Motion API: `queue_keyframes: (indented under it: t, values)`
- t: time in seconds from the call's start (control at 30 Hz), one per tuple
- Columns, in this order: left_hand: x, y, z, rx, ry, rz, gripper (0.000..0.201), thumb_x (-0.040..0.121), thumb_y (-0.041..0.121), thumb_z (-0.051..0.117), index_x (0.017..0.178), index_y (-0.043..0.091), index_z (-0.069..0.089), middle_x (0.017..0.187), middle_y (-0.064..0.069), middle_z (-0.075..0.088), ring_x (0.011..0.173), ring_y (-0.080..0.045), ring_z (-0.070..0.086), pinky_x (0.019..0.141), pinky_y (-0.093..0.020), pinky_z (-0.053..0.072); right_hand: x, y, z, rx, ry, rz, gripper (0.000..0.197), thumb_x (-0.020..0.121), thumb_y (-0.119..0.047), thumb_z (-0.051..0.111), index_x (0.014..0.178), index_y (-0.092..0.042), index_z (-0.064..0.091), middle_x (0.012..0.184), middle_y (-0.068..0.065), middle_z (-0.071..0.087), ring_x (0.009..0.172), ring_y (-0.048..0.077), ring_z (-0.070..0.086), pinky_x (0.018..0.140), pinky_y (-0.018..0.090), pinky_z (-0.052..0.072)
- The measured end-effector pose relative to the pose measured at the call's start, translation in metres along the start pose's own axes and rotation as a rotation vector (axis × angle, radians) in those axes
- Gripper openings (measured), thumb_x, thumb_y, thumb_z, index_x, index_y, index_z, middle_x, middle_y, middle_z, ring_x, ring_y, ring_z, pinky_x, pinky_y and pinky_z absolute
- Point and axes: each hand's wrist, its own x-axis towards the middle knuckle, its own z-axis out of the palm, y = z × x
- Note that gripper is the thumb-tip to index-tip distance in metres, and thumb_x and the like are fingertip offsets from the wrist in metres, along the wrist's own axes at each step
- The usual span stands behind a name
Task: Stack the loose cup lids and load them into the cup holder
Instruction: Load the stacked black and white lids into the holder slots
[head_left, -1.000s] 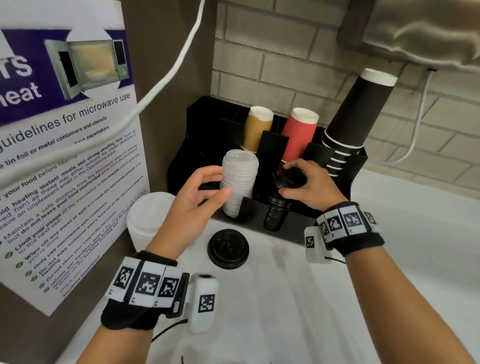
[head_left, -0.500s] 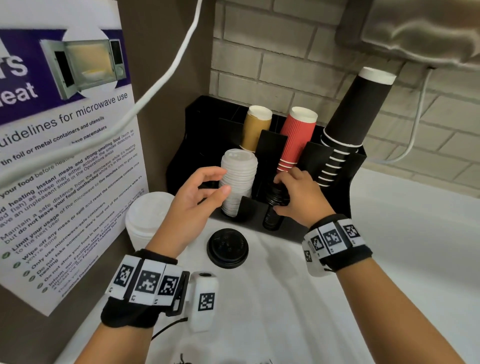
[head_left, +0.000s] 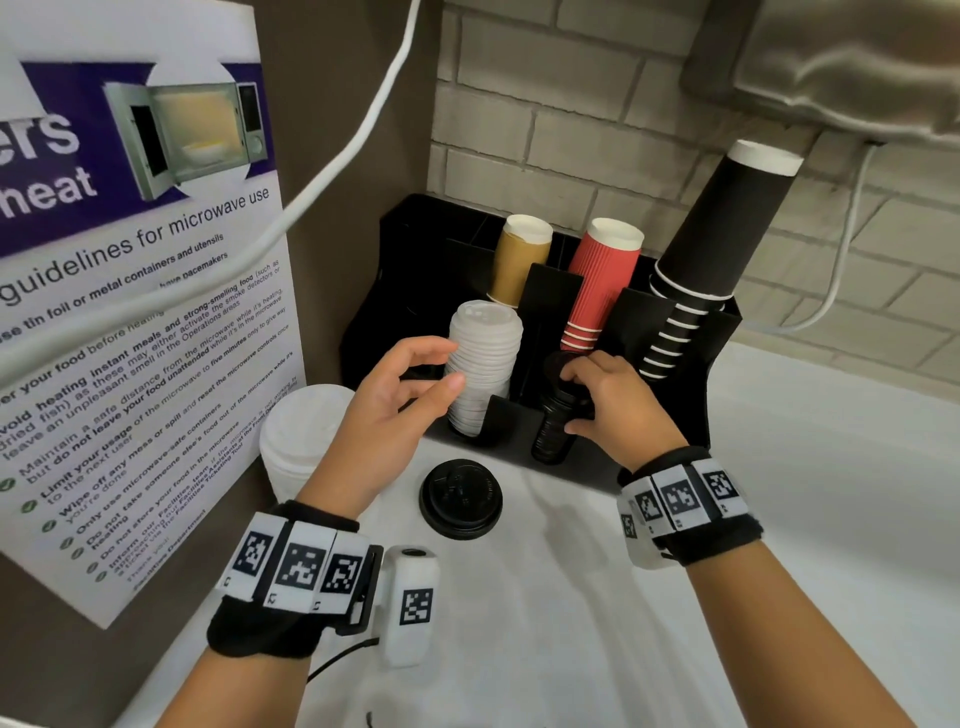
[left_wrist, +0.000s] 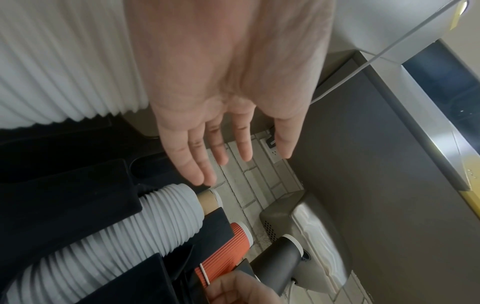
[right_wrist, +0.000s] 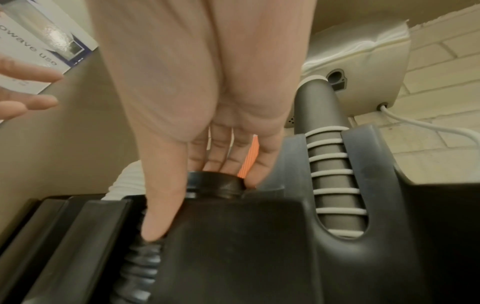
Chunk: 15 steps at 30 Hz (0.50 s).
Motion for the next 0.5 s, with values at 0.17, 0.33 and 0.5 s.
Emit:
queue_keyframes:
  t: [0.17, 0.33, 0.5]
  values:
    - [-0.0003, -0.0010, -0.0005, -0.006, 0.001, -0.002, 0.030, 0.081, 0.039, 0.061, 0.111, 0.038, 0.060, 0.120, 0.011, 0.058, 0.101, -0.015, 0.066, 0.093, -0.033, 0.054, -0.0004, 0.0004, -0.0036, -0.046, -0.022, -0.040, 0.053, 0.078, -0.012, 0.076, 0.127, -0.011, 0.053, 0.123, 0.006, 0.054, 0.114, 0.024, 0.048, 0.095, 0.039, 0.044]
    - [-0.0001, -0.0004, -0.0003, -0.007, 0.003, -0.001, 0.030, 0.081, 0.040, 0.061, 0.111, 0.037, 0.060, 0.120, 0.011, 0.058, 0.102, -0.016, 0.066, 0.094, -0.034, 0.053, -0.0020, 0.0012, -0.0040, -0.082, 0.009, -0.072, 0.052, 0.080, -0.016, 0.073, 0.128, -0.011, 0.055, 0.122, 0.006, 0.057, 0.112, 0.024, 0.051, 0.093, 0.036, 0.046]
    - [-0.0006, -0.0007, -0.0006, -0.005, 0.004, 0.001, 0.031, 0.081, 0.040, 0.061, 0.112, 0.037, 0.059, 0.119, 0.012, 0.058, 0.102, -0.015, 0.066, 0.093, -0.033, 0.054, -0.0049, 0.0051, 0.0003, -0.030, 0.116, -0.077, 0.044, 0.081, -0.014, 0.073, 0.123, -0.008, 0.063, 0.118, 0.008, 0.063, 0.110, 0.027, 0.055, 0.091, 0.037, 0.047]
